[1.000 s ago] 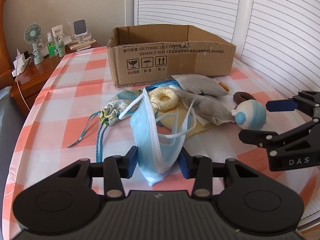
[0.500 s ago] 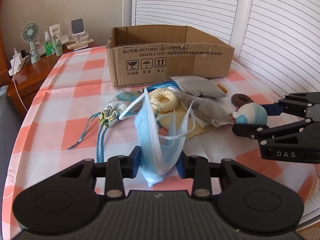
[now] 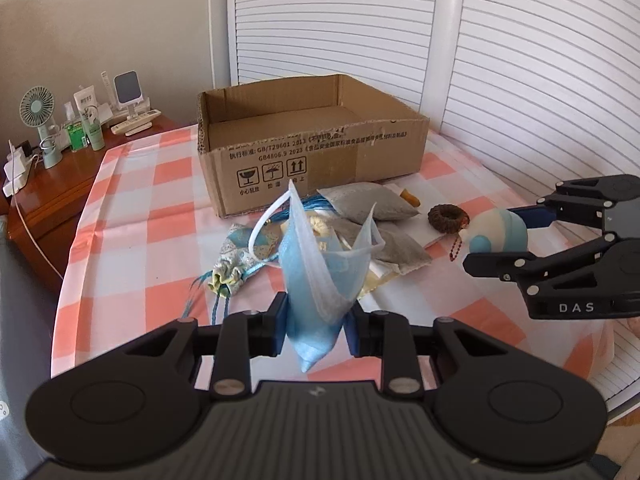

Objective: Organize soft objects
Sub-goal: 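Lift the blue mask with the left tool while the right tool grasps the light-blue plush toy, then lower the mask into the cardboard box and open the left tool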

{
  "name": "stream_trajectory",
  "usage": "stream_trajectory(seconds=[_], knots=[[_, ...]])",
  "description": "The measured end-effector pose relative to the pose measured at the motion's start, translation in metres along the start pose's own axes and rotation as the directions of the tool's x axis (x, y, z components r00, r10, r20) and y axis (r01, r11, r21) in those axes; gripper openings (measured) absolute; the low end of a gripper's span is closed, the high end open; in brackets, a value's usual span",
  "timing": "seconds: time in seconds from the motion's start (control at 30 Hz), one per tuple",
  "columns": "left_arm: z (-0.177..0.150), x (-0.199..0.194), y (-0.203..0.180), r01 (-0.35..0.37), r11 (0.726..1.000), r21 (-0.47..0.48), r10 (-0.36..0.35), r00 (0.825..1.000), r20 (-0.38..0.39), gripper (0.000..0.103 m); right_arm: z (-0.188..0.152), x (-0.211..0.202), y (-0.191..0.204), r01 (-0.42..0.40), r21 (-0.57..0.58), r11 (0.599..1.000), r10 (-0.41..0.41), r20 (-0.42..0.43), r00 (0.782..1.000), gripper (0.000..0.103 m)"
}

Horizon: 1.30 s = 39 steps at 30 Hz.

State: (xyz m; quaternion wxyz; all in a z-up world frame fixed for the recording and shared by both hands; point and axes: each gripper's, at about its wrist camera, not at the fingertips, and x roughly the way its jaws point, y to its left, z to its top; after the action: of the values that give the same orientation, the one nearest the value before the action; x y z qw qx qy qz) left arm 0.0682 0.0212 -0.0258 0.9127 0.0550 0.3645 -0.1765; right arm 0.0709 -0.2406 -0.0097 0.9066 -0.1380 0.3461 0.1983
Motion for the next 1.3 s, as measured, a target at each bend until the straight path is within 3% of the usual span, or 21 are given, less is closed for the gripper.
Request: stream_trajectory(seconds=[0.3, 0.53, 0.83, 1.07, 1.1, 1.13, 1.17, 1.23, 1.3], knots=[[0.041, -0.015, 0.006, 0.045, 0.997, 0.066, -0.046, 0.999, 0.018, 0.027, 0.022, -0.021, -0.012, -0.009, 0.002, 1.0, 0.009, 0.034, 0.999, 0.059], [0.097, -0.001, 0.017, 0.033, 0.996, 0.087, -0.038, 0.998, 0.058, 0.027, 0.042, -0.021, -0.024, -0.018, 0.015, 1.0, 0.017, 0.068, 0.998, 0.059], [0.178, 0.063, 0.037, -0.03, 0.995, 0.093, 0.024, 0.997, 0.067, 0.027, 0.059, -0.009, -0.041, -0.016, 0.043, 0.999, 0.012, 0.089, 0.996, 0.059], [0.215, 0.127, 0.051, -0.079, 0.995, 0.052, 0.078, 0.997, 0.024, 0.028, 0.064, 0.001, -0.053, -0.01, 0.066, 0.998, 0.005, 0.083, 0.997, 0.059], [0.218, 0.133, 0.052, -0.088, 0.995, 0.051, 0.087, 0.996, 0.026, 0.03, 0.065, 0.001, -0.055, -0.007, 0.069, 0.998, 0.002, 0.082, 0.997, 0.059], [0.221, 0.139, 0.053, -0.097, 0.994, 0.054, 0.096, 0.995, 0.027, 0.042, 0.065, 0.002, -0.056, -0.005, 0.072, 0.997, -0.001, 0.081, 0.997, 0.059], [0.222, 0.144, 0.054, -0.108, 0.993, 0.051, 0.106, 0.994, 0.028, 0.068, 0.065, 0.003, -0.057, -0.004, 0.076, 0.997, -0.003, 0.082, 0.997, 0.059], [0.223, 0.148, 0.055, -0.138, 0.989, 0.045, 0.136, 0.99, 0.047, 0.09, 0.066, 0.005, -0.059, -0.003, 0.082, 0.997, -0.004, 0.08, 0.997, 0.059], [0.222, 0.147, 0.055, -0.143, 0.989, 0.048, 0.141, 0.989, 0.054, 0.09, 0.066, 0.006, -0.061, 0.001, 0.084, 0.996, -0.008, 0.076, 0.997, 0.059]])
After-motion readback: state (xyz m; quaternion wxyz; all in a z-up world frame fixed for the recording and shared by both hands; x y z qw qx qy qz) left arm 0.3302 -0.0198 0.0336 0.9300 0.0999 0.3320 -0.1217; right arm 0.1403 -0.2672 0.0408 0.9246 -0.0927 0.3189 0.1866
